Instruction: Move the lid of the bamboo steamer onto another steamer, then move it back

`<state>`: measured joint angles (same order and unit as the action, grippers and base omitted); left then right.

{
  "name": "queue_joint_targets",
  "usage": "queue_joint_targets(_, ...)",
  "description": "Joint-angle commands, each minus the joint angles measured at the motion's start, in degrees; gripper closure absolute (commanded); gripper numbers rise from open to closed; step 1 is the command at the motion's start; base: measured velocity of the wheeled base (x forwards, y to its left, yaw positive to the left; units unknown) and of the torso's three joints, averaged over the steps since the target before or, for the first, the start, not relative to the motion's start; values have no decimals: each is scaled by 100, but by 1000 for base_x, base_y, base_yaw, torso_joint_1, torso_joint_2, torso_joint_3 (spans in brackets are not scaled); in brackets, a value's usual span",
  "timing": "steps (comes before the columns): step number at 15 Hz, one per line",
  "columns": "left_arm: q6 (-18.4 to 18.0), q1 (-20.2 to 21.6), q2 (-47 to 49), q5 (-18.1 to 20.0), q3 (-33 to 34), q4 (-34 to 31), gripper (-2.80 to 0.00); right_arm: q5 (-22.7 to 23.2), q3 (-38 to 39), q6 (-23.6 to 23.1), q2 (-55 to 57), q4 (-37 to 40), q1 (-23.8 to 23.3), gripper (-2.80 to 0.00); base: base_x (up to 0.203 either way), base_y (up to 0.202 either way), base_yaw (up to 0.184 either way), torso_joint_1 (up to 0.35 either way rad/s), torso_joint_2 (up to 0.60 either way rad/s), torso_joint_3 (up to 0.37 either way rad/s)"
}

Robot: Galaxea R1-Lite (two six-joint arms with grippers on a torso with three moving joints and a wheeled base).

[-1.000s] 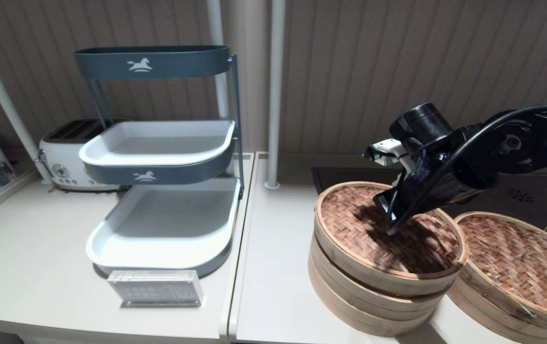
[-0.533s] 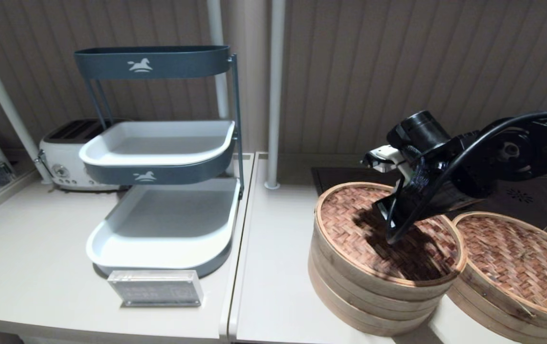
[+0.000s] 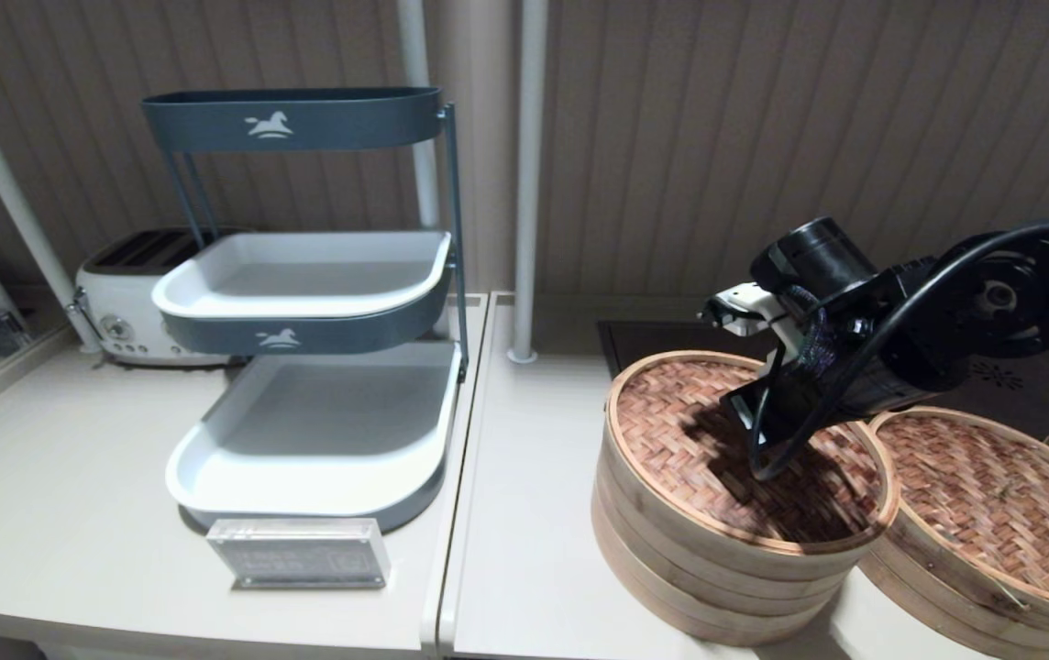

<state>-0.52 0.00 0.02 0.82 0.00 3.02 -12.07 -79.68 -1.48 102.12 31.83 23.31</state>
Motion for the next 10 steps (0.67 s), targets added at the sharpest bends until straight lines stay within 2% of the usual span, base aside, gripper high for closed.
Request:
queue_joint_targets(1,0,0,-18,-1,156,12,0,-49,21,-10,-21,17,6,-280,0,0,0,0,0,0)
queue_joint_targets(7,-5,0,-15,6,158,5,0,-122,-74,-1,-253,25,-45,-280,0,0,0,0,0,0)
queue_joint_targets(10,0,0,-12,5,158,5,0,-116,-68,0,-826,34,-62,-280,0,0,0,0,0,0)
